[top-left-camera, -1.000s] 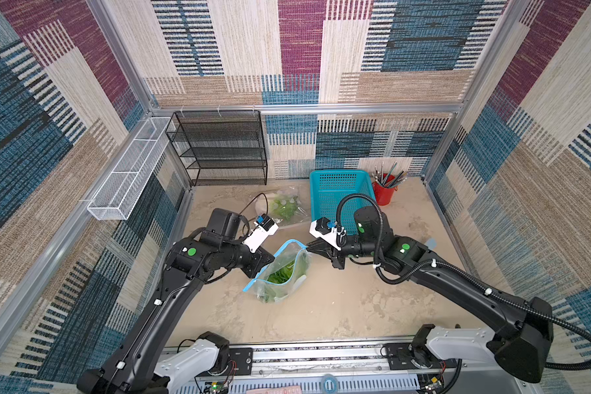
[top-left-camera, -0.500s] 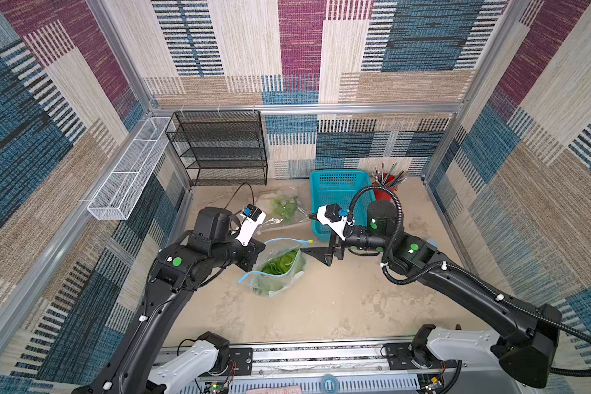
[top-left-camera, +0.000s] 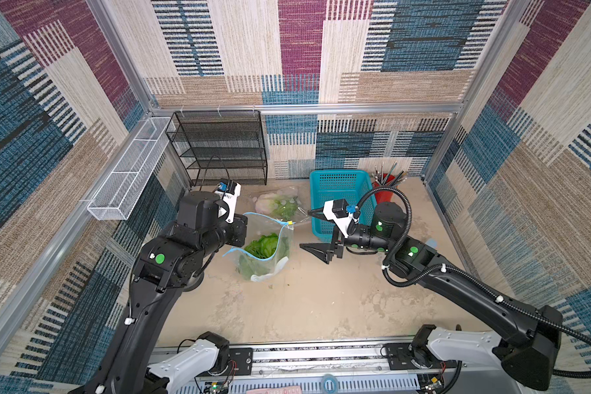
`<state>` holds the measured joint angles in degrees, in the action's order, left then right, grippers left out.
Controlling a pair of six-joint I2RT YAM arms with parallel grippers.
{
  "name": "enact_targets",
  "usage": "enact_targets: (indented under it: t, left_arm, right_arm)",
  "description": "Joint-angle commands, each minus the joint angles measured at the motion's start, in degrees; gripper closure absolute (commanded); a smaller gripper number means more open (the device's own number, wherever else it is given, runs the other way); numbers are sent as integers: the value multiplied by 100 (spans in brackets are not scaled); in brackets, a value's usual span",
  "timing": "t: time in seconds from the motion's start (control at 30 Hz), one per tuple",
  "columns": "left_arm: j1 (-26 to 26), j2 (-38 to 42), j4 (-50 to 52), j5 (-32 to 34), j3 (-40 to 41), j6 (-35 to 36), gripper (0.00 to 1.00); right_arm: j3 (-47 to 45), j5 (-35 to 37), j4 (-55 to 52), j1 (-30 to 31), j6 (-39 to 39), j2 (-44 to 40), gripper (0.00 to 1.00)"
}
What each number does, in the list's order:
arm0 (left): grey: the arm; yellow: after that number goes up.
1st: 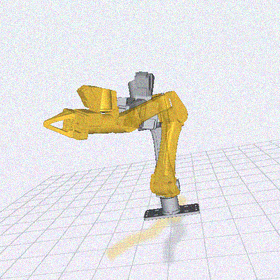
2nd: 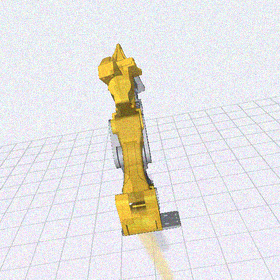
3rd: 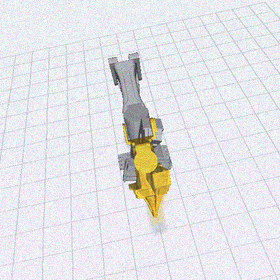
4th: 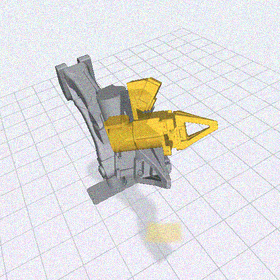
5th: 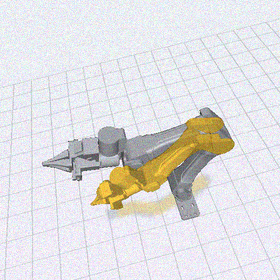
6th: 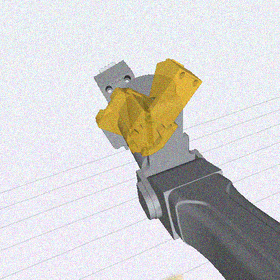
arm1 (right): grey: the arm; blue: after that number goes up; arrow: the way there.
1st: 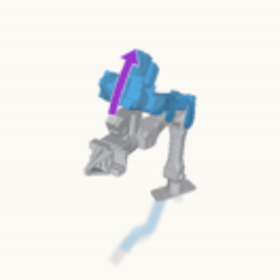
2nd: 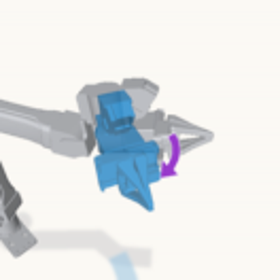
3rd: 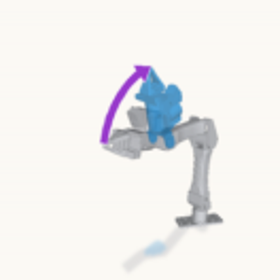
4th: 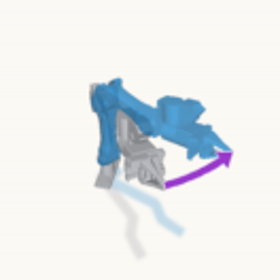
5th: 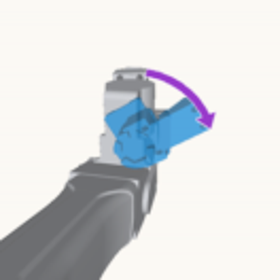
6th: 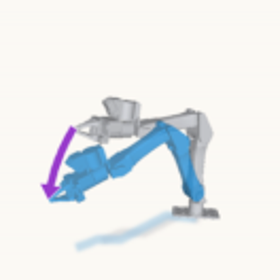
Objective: Open the zip-top bag and take out the chinese cabbages
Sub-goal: Adjust the zipper food storage bag at the center of the board.
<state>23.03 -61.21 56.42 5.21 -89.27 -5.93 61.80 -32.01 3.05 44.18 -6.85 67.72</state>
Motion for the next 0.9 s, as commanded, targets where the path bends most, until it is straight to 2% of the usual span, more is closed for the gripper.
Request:
enact_targets:
  t: [0.0,0.2,0.37,0.57,0.87]
  left_arm:
    - [2,-92,-156,570,-250,-186,100]
    - [-1,-206,-158,1280,-384,-376,100]
    - [-6,-285,-218,1600,-263,-723,100]
    - [83,-329,-290,1478,259,-1428,100]
    - [525,-93,-832,1480,1310,-2290,100]
  right_arm:
    - [-187,-162,389,5,175,-83,1]
    - [-164,-297,307,3,250,183,3]
    - [-165,-229,192,2,257,251,4]
    - [-385,-37,170,3,339,110,4]
    - [-764,9,243,3,718,-179,6]
